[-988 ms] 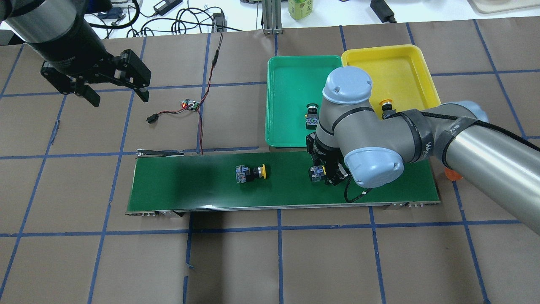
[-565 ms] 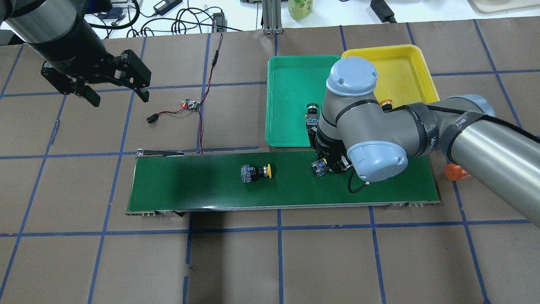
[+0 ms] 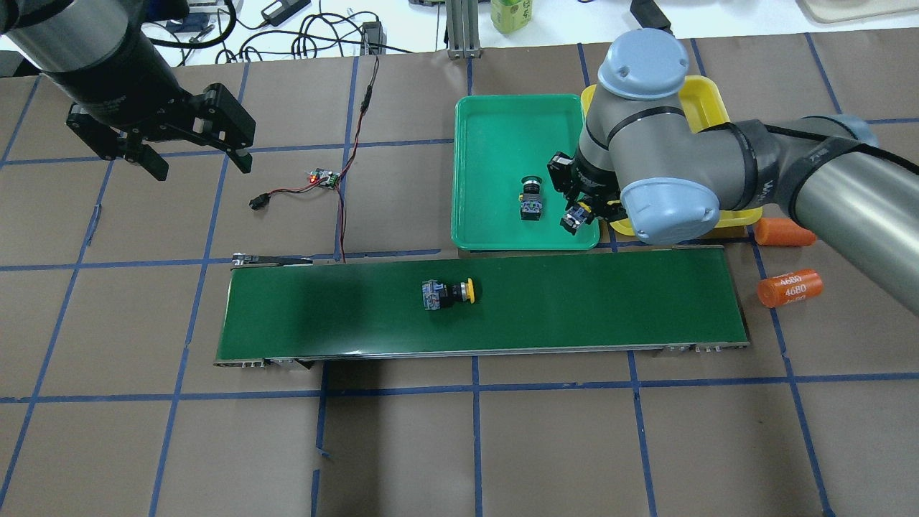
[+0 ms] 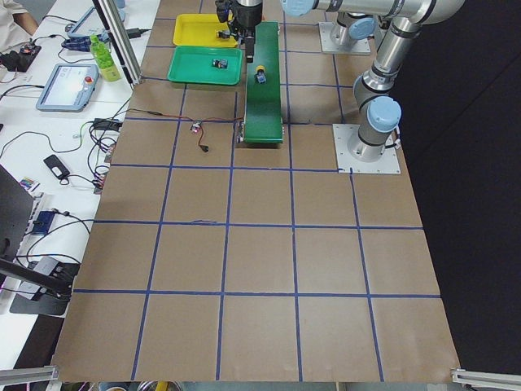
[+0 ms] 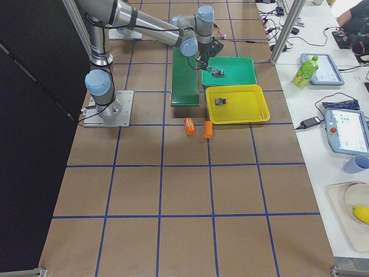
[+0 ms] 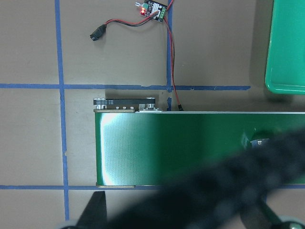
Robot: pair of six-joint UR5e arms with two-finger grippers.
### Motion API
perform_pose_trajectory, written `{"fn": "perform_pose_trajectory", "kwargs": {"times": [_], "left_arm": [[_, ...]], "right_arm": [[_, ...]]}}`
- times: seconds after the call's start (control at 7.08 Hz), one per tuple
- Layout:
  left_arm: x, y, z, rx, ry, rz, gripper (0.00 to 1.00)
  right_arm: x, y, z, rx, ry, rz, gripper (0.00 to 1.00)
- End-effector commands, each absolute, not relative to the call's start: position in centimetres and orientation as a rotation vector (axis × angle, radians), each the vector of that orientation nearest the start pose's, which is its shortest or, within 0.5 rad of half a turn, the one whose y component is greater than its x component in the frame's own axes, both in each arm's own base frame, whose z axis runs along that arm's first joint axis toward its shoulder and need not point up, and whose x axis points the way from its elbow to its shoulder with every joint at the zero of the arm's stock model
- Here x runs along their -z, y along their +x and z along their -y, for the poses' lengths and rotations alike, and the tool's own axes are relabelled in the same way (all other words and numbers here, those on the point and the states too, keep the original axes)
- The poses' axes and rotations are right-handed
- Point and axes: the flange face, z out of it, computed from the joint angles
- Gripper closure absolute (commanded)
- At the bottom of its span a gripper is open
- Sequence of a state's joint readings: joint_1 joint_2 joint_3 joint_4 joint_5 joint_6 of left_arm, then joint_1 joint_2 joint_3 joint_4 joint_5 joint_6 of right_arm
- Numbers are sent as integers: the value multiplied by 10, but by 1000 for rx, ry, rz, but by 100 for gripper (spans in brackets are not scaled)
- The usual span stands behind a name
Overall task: Sort buttons by color to trays
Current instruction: 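Lift the green-capped button into the green tray and release it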
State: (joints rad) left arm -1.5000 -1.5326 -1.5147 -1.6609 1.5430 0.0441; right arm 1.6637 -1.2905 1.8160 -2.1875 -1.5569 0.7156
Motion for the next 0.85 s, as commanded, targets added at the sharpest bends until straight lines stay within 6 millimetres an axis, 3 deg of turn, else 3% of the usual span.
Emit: {"fn": "perform_pose_trajectory", "kwargs": {"times": [0.0,0.42,0.56,0.71], "left_arm": [[-526,-102,484,12,-44,-3167,0],[-520,-103,484,-2,-44,-3174,0],[-523,-103,481,5,-44,-3172,0],[-521,-103,481,0,-44,-3172,0]], "right_arm": [[-251,175,574,160,761,-2985,100],[-226,196,580,180,548,-2987,96],[-222,195,582,181,505,-2999,1],[-225,193,582,196,502,-2999,0]]}}
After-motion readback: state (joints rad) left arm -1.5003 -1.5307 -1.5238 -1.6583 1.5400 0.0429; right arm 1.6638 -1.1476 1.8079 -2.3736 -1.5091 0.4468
